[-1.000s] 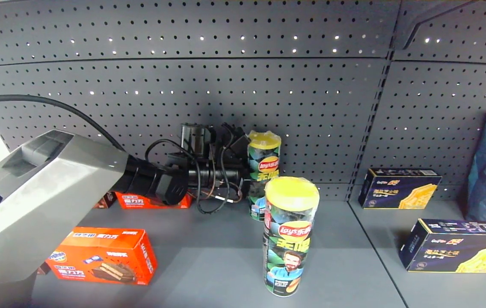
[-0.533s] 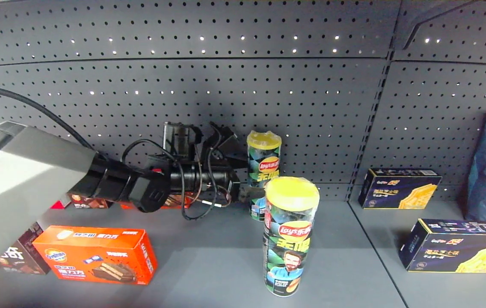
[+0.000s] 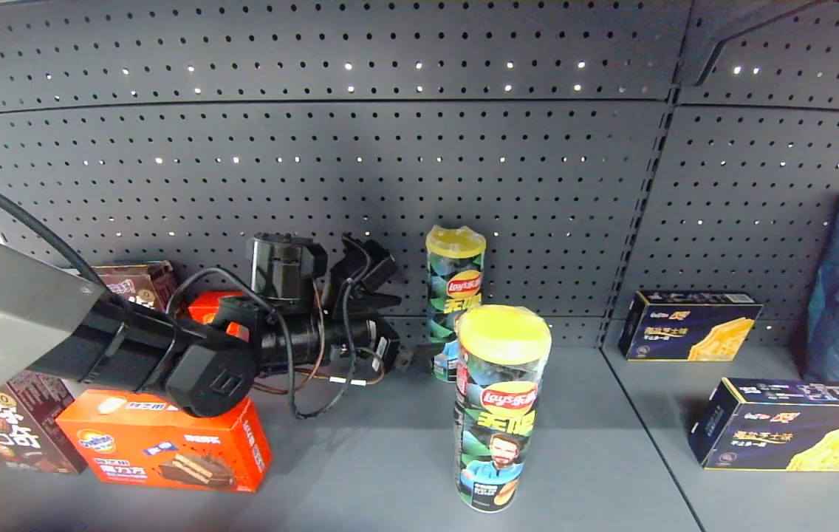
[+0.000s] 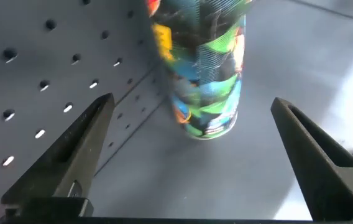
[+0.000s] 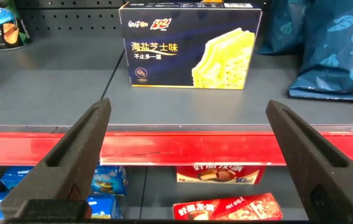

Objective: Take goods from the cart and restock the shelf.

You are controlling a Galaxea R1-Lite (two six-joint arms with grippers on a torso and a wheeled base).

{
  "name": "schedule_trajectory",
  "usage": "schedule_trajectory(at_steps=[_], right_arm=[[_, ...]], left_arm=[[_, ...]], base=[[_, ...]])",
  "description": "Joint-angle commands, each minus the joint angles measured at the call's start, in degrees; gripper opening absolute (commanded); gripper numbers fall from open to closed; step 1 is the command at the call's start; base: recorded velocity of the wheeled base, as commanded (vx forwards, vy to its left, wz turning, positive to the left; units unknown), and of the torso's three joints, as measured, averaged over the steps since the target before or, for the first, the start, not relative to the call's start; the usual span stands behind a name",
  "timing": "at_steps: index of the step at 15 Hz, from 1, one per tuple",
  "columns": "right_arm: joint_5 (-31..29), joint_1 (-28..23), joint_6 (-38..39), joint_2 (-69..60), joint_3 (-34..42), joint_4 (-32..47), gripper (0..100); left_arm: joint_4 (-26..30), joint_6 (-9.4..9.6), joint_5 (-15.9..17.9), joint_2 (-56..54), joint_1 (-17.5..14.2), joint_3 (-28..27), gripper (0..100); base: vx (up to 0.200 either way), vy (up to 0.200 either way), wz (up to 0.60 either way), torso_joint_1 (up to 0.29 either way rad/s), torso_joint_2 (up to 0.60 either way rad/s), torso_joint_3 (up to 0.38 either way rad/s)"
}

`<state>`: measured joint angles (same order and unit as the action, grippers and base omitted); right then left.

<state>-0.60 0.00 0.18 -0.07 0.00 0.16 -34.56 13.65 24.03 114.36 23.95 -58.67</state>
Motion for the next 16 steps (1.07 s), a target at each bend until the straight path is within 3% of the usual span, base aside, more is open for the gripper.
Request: schedule_trajectory(at_steps=[1,7,16], right_arm=[[0.0,0.0,0.0,0.1,0.0,0.0,100],[0.0,0.0,0.0,0.1,0.0,0.0,100],[0.0,0.0,0.0,0.1,0.0,0.0,100]], left_arm=[[-0.1,-0.21,-0.5,-0.5,0.7,0.4,100],[-0.4,-0.12,-5.3,1.2,1.2,0.3,100],[-1.7,-0.12,-9.5,3.4,1.2,-0.3,100]], base=[[0.000,0.000,0.00,0.000,0.00,0.000],[0.000,0.000,0.00,0.000,0.00,0.000],[0.000,0.000,0.00,0.000,0.00,0.000]])
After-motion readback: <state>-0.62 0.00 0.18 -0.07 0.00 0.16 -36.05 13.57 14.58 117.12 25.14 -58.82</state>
